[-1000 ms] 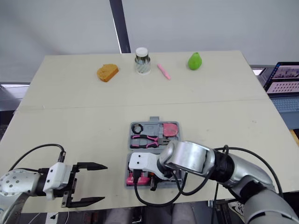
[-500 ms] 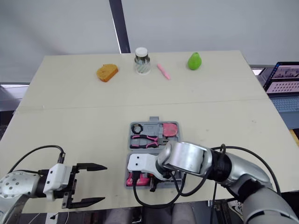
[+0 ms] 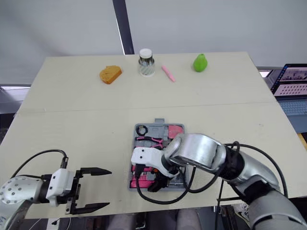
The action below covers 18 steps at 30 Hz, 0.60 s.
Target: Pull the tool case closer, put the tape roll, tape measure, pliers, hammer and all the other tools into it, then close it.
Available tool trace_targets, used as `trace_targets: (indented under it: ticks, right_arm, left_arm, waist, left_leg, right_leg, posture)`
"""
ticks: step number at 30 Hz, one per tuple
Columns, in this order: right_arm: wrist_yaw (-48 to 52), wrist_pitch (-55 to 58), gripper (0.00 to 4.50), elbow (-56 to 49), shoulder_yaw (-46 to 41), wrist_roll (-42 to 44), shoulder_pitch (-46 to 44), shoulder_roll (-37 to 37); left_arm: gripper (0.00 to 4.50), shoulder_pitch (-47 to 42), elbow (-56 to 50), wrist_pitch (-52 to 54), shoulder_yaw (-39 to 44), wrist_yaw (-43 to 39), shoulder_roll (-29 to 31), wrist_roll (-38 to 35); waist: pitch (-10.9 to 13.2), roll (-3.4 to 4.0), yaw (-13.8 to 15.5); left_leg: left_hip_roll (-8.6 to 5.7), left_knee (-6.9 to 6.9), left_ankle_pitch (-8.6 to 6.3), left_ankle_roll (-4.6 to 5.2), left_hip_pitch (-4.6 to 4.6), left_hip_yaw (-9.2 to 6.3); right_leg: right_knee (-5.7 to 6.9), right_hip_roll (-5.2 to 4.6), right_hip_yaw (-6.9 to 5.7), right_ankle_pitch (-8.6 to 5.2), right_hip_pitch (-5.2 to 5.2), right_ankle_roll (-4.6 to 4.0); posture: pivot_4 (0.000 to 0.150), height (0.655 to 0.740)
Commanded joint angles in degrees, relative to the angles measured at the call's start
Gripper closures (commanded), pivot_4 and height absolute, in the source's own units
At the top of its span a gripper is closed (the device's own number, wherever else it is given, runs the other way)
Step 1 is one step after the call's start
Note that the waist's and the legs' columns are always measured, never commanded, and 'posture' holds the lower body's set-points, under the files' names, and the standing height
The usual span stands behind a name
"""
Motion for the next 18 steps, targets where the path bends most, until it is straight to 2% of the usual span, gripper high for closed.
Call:
trace_targets:
  ticks: [1, 3, 6, 7, 8, 13, 18]
  right_arm:
    - [1.5, -3.2, 1.44, -4.1, -5.3, 2.0, 4.0, -1.8]
    - [1.6, -7.9, 2.0, -5.3, -7.3, 1.3, 7.9, -3.9]
    - [2.9, -16.7, 3.43, -6.1, -10.6, 0.2, 15.1, -6.1]
    - [3.5, -19.8, 4.06, -6.0, -11.5, -0.2, 17.6, -6.6]
    - [4.0, -22.5, 4.46, -5.9, -12.2, -0.5, 19.7, -6.8]
    - [8.8, -40.1, 4.49, -4.4, -12.3, -6.9, 29.5, -9.4]
    - [11.4, -52.0, 4.49, 2.1, -10.1, -14.6, 33.3, -9.0]
  left_arm:
    - [0.0, -0.1, -0.9, -0.6, -0.3, -0.2, -0.3, -0.3]
    - [0.0, -0.2, -0.7, -0.7, -0.3, -0.2, -0.4, -0.3]
    - [0.0, -0.3, -0.5, -0.9, -0.3, -0.2, -0.5, -0.3]
    - [0.0, -0.3, -0.4, -1.0, -0.2, -0.2, -0.6, -0.3]
    - [0.0, -0.4, -0.2, -1.1, -0.2, -0.3, -0.6, -0.3]
    - [0.0, 0.0, 0.5, -2.1, 0.1, -0.1, -1.0, -0.2]
    - [0.0, 0.9, 1.1, -3.4, 0.4, 0.1, -1.5, 0.3]
  waist:
    - [0.0, 0.0, 0.0]
    - [0.0, -0.01, 0.0]
    - [0.0, -0.03, 0.1]
    - [0.0, -0.03, 0.1]
    - [0.0, -0.03, 0.1]
    - [0.0, -0.04, 0.1]
    - [0.0, -0.06, 0.1]
  left_leg:
    - [0.0, 0.0, 0.0, 0.0, 0.0, 0.0]
    - [0.0, 0.0, 0.0, 0.0, 0.0, 0.0]
    - [-0.01, -0.02, 0.0, 0.0, 0.01, 0.02]
    - [-0.02, -0.02, 0.0, 0.0, 0.01, 0.03]
    - [-0.02, -0.02, 0.0, 0.0, 0.01, 0.06]
    - [-0.01, -0.03, 0.01, 0.0, 0.04, 0.08]
    - [-0.01, -0.03, 0.02, 0.0, 0.08, 0.08]
  right_leg:
    - [0.0, 0.0, -0.01, 0.0, 0.01, 0.0]
    - [-0.02, 0.0, 0.0, 0.0, 0.02, 0.0]
    - [-0.03, 0.0, 0.0, 0.0, 0.02, 0.0]
    - [-0.04, 0.0, 0.0, 0.0, 0.03, 0.0]
    - [-0.04, 0.01, 0.01, 0.0, 0.03, 0.0]
    - [-0.05, 0.03, 0.0, 0.0, 0.05, 0.0]
    - [-0.04, 0.03, 0.0, 0.0, 0.09, 0.01]
  posture:
    - [0.15, 0.695]
    - [0.15, 0.695]
    - [0.15, 0.695]
    - [0.15, 0.695]
    - [0.15, 0.695]
    - [0.15, 0.695]
    - [0.15, 0.695]
